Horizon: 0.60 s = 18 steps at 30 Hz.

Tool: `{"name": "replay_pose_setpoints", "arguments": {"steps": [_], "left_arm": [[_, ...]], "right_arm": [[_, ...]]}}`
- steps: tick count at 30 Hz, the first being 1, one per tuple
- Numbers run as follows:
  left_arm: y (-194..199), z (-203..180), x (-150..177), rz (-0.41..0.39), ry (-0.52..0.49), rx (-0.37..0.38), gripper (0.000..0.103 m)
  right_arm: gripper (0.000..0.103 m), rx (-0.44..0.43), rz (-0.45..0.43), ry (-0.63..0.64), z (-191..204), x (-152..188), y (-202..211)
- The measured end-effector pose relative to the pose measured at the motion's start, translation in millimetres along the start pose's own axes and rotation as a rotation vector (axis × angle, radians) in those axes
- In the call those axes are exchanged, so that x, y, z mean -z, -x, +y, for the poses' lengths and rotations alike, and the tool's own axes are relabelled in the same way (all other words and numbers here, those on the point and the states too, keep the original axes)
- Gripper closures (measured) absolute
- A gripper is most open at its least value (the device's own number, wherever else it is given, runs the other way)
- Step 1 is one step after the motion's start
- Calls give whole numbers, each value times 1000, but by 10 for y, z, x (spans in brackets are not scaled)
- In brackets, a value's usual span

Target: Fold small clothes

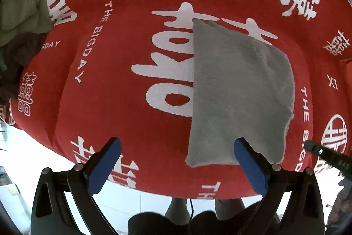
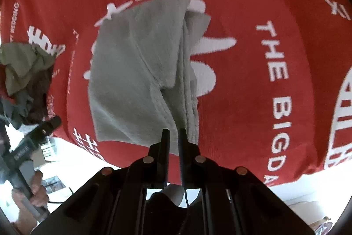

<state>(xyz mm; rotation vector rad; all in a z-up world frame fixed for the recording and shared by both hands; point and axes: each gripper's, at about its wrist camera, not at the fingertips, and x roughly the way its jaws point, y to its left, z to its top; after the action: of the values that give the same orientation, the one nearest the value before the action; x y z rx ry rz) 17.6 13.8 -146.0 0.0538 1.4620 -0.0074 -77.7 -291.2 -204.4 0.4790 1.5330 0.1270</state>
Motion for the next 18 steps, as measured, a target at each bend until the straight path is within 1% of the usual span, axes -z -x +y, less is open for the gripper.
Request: {"name": "replay_pose_setpoints", "arguments": {"steps": [1, 3, 5, 6, 9, 11, 13, 18], "left_arm": [[37, -20, 1, 1, -7, -1, 1], [123, -77, 4, 3, -26, -3, 1], [180, -122, 3, 8, -40, -5, 1], [211, -150, 3, 12, -47, -5, 1], [279, -219, -2, 16, -64, -13, 1], [318, -247, -12, 14, -67, -22, 1], [338, -272, -30, 25, -69, -16, 1], [363, -322, -51, 48, -84, -21, 1]], "right_arm": [[92, 1, -9, -4, 32, -14, 89], [81, 9, -24, -1, 114, -39, 192], [45, 25, -35, 14, 212, -64, 297], [41, 29, -42, 22, 248, -75, 339], [38, 50, -53, 57, 362, -94, 480], [28, 78, -55, 78, 431, -101, 541], [24, 86, -64, 95, 499, -107, 600], [21, 122, -70, 107, 604, -152, 662]]}}
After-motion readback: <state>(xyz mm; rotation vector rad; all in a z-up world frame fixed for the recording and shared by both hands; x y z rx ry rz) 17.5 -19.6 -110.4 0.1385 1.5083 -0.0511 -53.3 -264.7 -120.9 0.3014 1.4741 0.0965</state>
